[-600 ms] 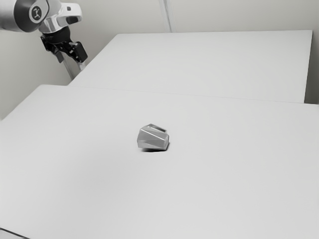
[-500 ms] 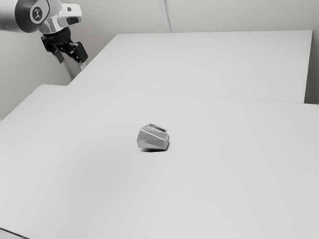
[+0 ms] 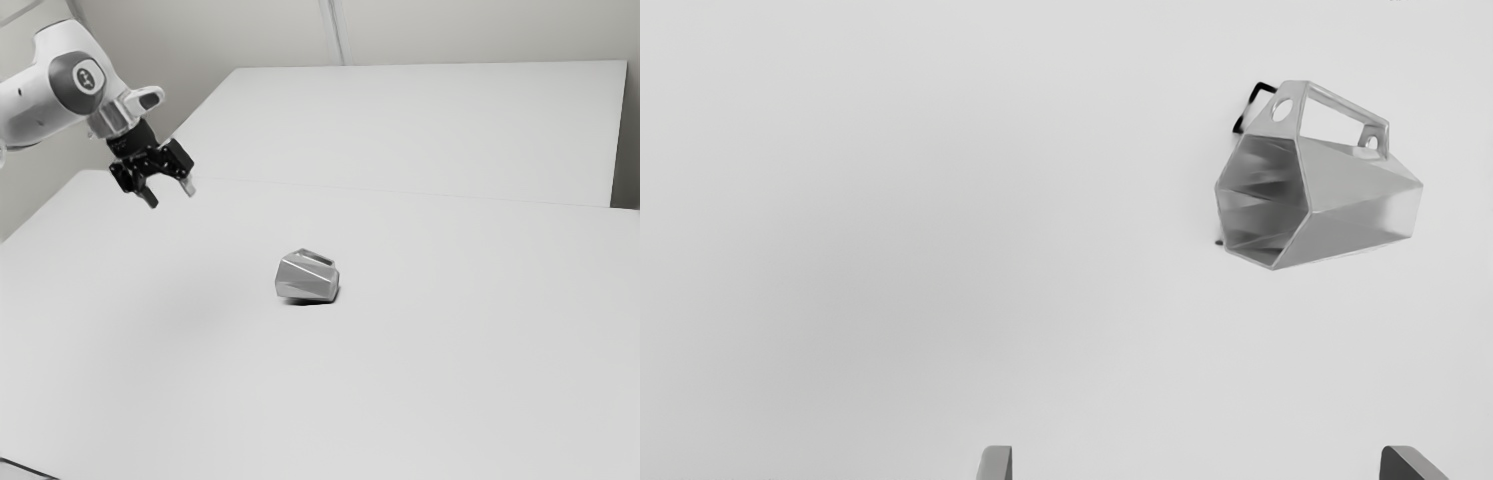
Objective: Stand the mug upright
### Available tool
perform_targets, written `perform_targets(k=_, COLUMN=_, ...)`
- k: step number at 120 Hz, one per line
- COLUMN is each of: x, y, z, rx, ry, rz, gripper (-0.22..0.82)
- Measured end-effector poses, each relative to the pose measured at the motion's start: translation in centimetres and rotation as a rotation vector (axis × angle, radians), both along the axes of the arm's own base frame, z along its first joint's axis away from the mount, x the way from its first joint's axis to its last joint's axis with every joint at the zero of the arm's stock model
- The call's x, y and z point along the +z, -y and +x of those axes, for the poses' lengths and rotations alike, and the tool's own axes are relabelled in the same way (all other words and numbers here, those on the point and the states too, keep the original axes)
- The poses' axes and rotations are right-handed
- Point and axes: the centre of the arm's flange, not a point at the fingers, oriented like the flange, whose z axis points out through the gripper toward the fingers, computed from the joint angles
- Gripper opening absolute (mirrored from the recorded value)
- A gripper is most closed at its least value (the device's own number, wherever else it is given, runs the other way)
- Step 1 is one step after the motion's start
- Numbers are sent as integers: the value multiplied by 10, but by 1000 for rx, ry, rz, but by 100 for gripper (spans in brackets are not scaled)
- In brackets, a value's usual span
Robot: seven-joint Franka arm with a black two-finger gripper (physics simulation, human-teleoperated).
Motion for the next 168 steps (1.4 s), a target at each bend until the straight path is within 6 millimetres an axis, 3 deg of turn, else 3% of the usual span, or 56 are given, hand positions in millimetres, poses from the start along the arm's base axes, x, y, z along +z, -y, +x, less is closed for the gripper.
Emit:
perform_targets(k=13, x=-49, y=-3, z=10, rx=61, ry=-57, rz=-136, gripper=60)
perform_targets(k=29, x=-94, y=-9, z=20, rx=129, ry=-98, rz=-267, gripper=60)
perform_targets(k=44, x=-130, y=-6, z=29, rx=175, ry=-125, rz=-369, gripper=60)
perform_targets(k=65, x=-172, y=12, z=44, rx=230, ry=-142, rz=-501, gripper=60)
perform_targets(k=111, x=-220, y=65, z=66, rx=297, ry=-139, rz=-645, gripper=60)
perform_targets(k=150, x=-239, y=99, z=67, rx=323, ry=-164, rz=-712, gripper=60)
perform_targets(k=156, x=-238, y=101, z=68, rx=324, ry=-158, rz=-712, gripper=53)
perform_targets(k=168, x=-236, y=99, z=71, rx=330, ry=-143, rz=-704, gripper=27)
